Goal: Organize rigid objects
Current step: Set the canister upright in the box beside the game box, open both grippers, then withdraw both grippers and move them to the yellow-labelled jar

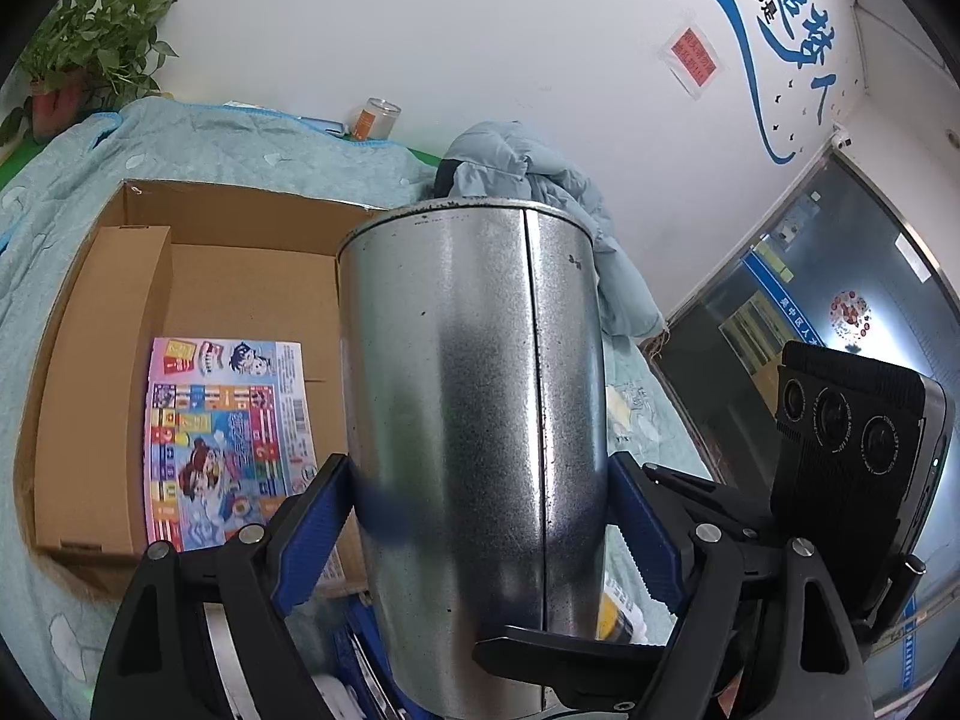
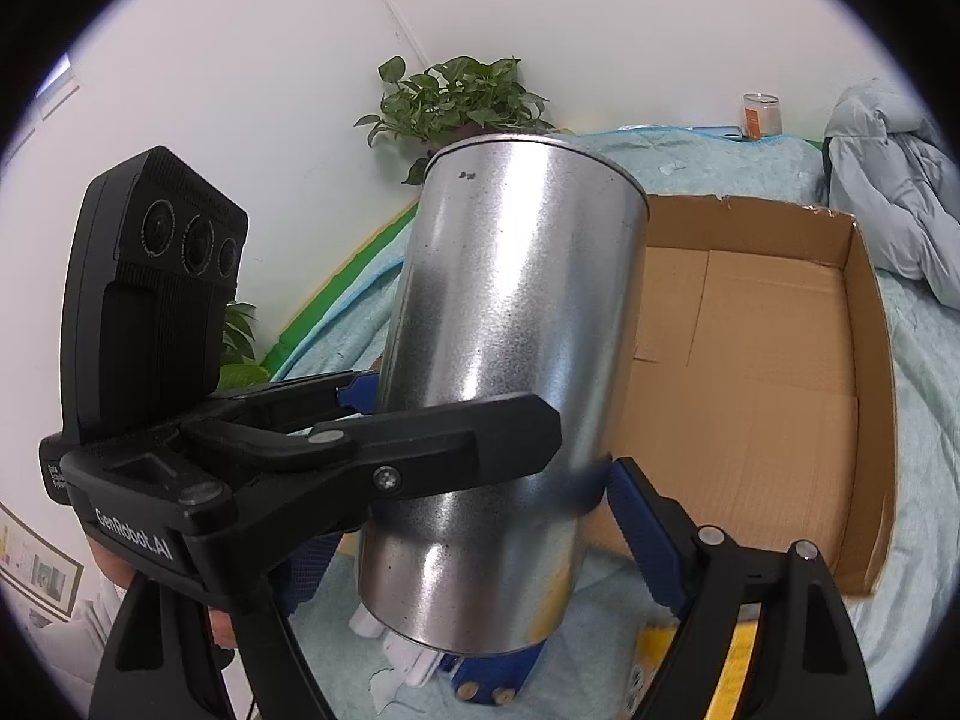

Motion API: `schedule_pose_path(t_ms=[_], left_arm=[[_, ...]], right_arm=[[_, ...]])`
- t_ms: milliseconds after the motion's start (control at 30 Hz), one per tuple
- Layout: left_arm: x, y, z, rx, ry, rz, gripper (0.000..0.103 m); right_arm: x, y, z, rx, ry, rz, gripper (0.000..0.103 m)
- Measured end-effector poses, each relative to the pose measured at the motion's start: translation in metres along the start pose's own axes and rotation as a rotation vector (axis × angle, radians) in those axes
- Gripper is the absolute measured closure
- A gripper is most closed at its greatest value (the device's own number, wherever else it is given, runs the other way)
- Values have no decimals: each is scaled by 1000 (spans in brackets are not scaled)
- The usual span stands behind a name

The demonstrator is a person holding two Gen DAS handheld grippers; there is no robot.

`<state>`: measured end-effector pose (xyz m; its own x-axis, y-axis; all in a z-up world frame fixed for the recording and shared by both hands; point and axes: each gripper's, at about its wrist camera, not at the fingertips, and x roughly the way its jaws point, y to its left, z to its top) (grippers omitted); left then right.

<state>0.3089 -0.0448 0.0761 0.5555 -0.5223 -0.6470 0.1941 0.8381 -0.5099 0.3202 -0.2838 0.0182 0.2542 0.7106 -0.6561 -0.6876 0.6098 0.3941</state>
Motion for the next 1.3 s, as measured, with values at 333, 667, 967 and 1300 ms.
schedule_pose_path(t_ms=[333,667,967,1300], left_arm=[[80,52,26,-83,112,2,21],[151,86,8,-178,260,3,21],[151,83,14,-181,261,16,20],[103,66,10,-62,149,74,20]], right_arm=[[49,-51,13,114,90,21,19],[85,-90,-6,248,271,-20,21],[85,-92,-9,290,272,-10,19],[8,-66,-29,219,52,-124,1]])
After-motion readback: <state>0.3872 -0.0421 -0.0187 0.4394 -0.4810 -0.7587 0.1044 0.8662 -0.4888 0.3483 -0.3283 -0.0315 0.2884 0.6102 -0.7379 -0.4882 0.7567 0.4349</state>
